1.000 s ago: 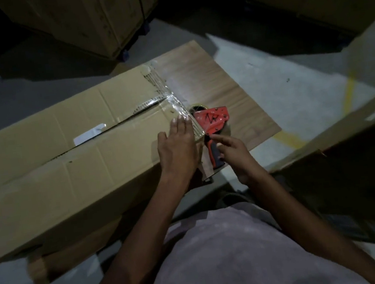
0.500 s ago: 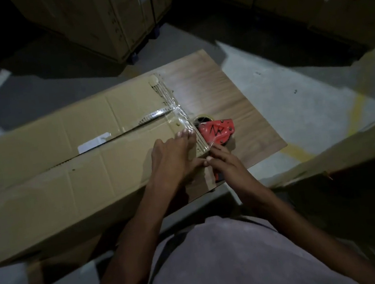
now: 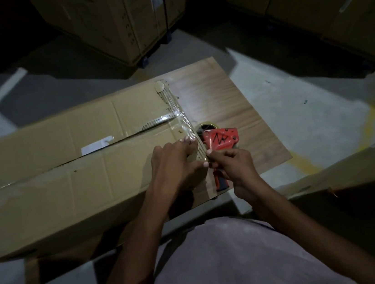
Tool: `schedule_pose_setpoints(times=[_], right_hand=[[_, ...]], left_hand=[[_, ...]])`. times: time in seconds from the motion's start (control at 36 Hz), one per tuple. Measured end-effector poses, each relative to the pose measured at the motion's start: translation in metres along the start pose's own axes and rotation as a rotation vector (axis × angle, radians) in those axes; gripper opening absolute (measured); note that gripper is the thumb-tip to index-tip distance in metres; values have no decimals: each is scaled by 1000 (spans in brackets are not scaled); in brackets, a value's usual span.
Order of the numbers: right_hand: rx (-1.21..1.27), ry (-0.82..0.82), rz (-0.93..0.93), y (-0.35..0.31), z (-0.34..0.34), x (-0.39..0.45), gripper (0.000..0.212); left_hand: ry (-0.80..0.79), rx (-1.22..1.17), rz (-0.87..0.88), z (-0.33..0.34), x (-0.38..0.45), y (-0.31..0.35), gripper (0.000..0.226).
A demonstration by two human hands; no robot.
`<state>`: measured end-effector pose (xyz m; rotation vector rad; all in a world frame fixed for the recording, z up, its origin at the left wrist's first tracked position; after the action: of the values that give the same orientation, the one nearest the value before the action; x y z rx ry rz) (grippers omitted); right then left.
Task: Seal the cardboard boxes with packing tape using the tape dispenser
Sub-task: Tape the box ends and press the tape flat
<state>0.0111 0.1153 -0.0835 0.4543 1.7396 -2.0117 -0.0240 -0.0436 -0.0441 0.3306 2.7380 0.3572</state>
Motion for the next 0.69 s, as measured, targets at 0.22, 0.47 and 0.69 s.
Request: schedule_pose_setpoints(times=[0.22, 0.47, 0.69], right_hand=[[111, 27, 39, 7, -3, 0, 10], [45, 163, -92, 2, -21, 1, 12], [-566, -7, -408, -28, 8, -2, 43]], left_hand=[[102, -53, 11, -17, 0, -1, 42], [257, -86, 9, -14, -4, -1, 27], [623, -326, -69, -31, -8, -21, 22]])
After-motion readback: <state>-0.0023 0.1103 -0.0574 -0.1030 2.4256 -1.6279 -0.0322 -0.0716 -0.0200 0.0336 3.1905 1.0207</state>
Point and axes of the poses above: each hand's wrist, its own x-axis towards the middle knuckle, its own z-axis out of the palm, y = z × x, the point moved 7 cm from there along x, towards the middle knuckle, and after that the axes turned 14 degrees about -y, right-handed, at the moved point
